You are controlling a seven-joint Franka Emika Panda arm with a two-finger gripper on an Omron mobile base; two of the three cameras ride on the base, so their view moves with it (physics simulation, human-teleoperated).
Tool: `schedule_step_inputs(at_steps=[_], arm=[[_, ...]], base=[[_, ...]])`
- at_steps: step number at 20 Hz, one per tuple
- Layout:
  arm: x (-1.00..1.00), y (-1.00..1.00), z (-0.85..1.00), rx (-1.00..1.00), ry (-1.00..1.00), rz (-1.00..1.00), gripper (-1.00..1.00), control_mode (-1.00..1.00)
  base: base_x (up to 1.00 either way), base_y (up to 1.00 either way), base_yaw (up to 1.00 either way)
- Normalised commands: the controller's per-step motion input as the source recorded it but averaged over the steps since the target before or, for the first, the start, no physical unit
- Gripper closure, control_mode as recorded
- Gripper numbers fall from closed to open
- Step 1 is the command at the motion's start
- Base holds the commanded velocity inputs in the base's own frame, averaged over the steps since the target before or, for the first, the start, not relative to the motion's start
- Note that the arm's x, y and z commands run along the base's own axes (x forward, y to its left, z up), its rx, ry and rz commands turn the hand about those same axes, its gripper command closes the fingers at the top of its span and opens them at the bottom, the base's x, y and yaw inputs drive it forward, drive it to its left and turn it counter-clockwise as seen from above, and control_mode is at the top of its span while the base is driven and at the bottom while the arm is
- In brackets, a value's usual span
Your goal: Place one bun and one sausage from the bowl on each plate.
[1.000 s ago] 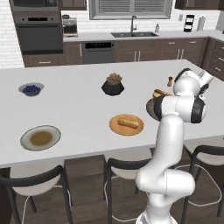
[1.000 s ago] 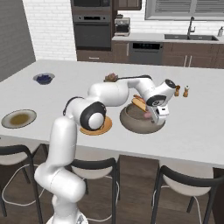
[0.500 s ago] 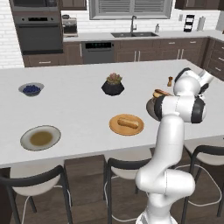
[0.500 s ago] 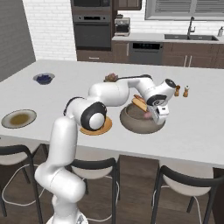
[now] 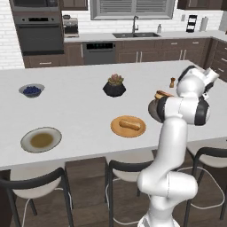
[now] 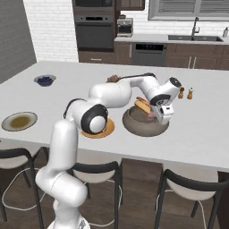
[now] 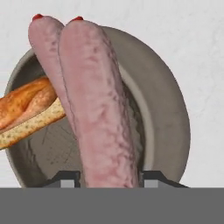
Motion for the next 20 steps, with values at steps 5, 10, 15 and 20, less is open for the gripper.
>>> schedule_step_inputs(at_steps=[5,10,15,20], arm=[[-0.05,0.46,0.42,-0.15,-0.04,0.02,1.0,-1.0],[-0.31,0.98,0.66,-0.31,-0.21,0.22,1.0,-1.0],[-0.11,1.0,0.24,-0.29,-0.24,0.35,1.0,-1.0],[0.0,1.0,0.0,-0.28,-0.2,0.49,1.0,-1.0]], base=[[0.0,0.0,0.0],[0.0,0.0,0.0],[0.0,0.0,0.0],[0.0,0.0,0.0]])
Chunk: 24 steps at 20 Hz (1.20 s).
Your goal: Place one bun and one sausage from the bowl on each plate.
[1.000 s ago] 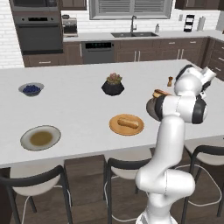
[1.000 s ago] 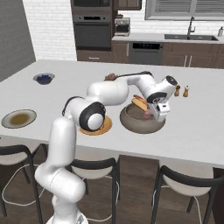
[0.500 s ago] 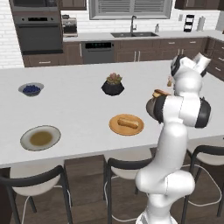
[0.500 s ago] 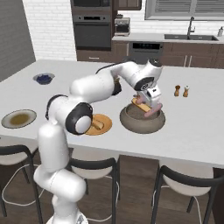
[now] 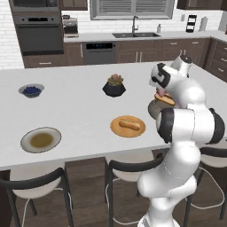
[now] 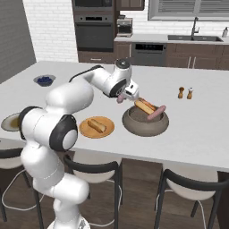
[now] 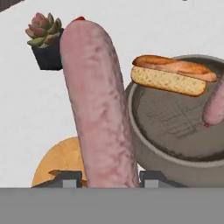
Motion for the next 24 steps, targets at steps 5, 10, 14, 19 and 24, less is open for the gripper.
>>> schedule_step_inputs(at_steps=[5,10,14,19,24], arm=[[-0.01,1.0,-0.15,-0.3,-0.16,0.52,1.0,-1.0],[-0.19,1.0,-0.1,-0.37,-0.08,0.51,1.0,-1.0],[-0.36,1.0,-0.22,-0.47,-0.11,0.49,1.0,-1.0],[-0.22,0.63,-0.48,-0.36,0.16,0.21,1.0,-1.0],[0.0,0.01,-0.6,-0.31,0.33,0.01,1.0,-1.0]], base=[[0.0,0.0,0.0],[0.0,0.0,0.0],[0.0,0.0,0.0],[0.0,0.0,0.0],[0.0,0.0,0.0]])
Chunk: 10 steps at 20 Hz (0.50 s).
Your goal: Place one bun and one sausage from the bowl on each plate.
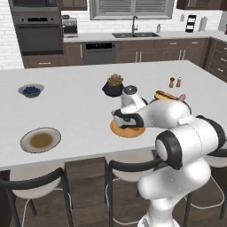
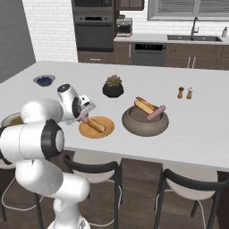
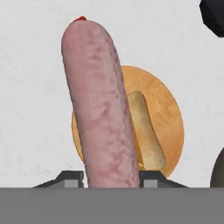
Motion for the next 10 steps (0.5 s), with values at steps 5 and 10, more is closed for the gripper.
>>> schedule_step_inputs(at_steps=[5,10], arm=[[0.0,0.0,-0.57,-0.11,0.16,0.0,1.0,-1.0],[0.07,0.05,-0.53,-0.14,-0.01,0.02,1.0,-1.0]], base=[[0.0,0.0,0.0],[0.0,0.0,0.0]])
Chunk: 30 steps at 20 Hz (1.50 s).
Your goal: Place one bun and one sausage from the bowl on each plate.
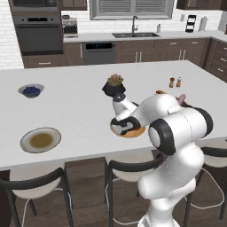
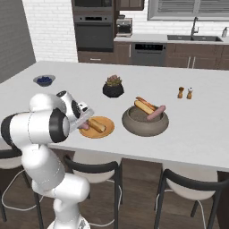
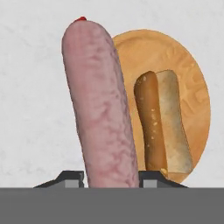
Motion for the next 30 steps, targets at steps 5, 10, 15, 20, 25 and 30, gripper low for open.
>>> schedule_step_inputs(at_steps=[5,10,15,20,25,30], arm=[[0.05,-0.06,-0.51,-0.07,-0.1,0.0,1.0,-1.0],[0.21,-0.03,-0.04,0.0,-0.03,0.0,1.0,-1.0],[0.23,-0.12,0.0,0.0,0.0,0.0,1.0,-1.0],[0.25,-0.02,0.0,0.0,0.0,0.0,1.0,-1.0],[0.29,-0.17,-0.01,0.0,0.0,0.0,1.0,-1.0],[0.19,-0.22,-0.14,0.0,0.0,0.0,1.0,-1.0]], base=[[0.0,0.0,0.0],[0.0,0.0,0.0],[0.0,0.0,0.0],[0.0,0.0,0.0],[0.0,0.0,0.0],[0.0,0.0,0.0]])
